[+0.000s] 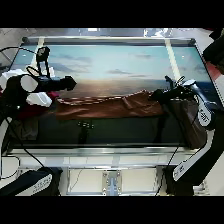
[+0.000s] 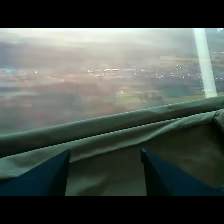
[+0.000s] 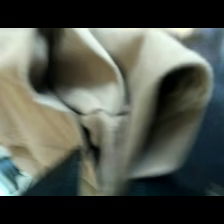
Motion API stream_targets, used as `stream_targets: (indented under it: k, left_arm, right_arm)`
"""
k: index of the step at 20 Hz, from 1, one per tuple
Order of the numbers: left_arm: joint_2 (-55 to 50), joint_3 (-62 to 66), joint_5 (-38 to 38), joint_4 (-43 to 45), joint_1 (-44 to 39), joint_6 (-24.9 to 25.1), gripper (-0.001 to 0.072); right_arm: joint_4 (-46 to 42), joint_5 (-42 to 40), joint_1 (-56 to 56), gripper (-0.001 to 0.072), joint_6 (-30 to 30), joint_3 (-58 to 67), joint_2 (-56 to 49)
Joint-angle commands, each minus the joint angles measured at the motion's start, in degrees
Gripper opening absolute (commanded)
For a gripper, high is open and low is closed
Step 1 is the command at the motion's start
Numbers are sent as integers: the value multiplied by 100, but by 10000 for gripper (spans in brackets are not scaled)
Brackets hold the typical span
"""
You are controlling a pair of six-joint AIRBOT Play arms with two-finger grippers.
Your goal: Fold the shirts.
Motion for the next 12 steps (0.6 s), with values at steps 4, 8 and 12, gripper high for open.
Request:
stream_targets:
  k: [4, 8, 12]
  left_arm:
    - [-205, -4, -31, -42, -24, 0, 10]
    - [-1027, -4, 37, -415, -422, 24, 10]
    - [-2354, 131, 619, -1051, -1248, 289, 9]
  right_arm:
    - [1115, 970, 262, 9, -63, 42, 363]
    - [1176, 957, 544, 7, 229, 98, 1327]
    - [1145, 341, 1261, 7, 647, 105, 2199]
